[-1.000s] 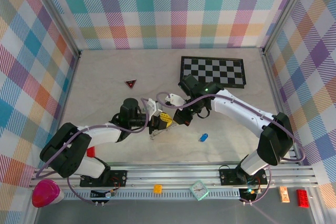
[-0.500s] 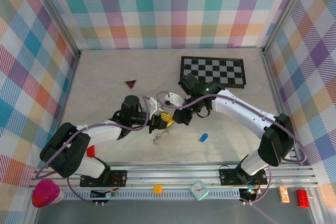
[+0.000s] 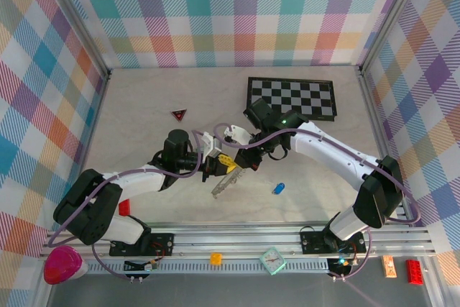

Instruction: Put the keys on the keyring

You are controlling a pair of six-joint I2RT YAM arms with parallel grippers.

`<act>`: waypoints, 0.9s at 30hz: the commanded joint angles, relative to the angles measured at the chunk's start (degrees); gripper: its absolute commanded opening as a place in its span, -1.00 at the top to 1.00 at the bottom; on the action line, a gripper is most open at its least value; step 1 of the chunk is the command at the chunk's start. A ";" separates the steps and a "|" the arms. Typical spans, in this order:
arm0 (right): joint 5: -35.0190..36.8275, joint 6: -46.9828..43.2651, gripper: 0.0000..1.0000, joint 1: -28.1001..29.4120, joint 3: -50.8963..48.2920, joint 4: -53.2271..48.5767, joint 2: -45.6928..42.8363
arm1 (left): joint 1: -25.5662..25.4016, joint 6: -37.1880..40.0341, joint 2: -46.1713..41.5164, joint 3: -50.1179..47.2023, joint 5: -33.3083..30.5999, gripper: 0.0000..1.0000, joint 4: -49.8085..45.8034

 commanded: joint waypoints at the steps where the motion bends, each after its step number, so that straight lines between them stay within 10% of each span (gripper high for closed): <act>1: -0.98 1.50 0.89 0.62 2.55 2.87 -0.57 | -0.13 -1.41 -1.39 -0.31 3.59 1.00 7.26; 4: -1.36 3.29 0.21 0.19 2.53 3.37 -1.48 | -0.14 -1.54 -0.71 -0.85 2.37 1.00 8.29; 7: -2.79 6.00 -0.07 -1.60 0.22 6.00 -5.29 | -0.13 -1.71 -0.14 -1.30 1.69 1.00 9.56; 19: -6.43 9.81 0.18 -4.99 -35.21 44.94 -29.25 | -0.13 -1.68 0.39 -1.57 1.24 1.00 10.97; 27: -10.29 8.88 0.50 -4.87 -43.17 55.95 -29.90 | -0.13 -1.71 0.45 -1.66 1.44 1.00 11.37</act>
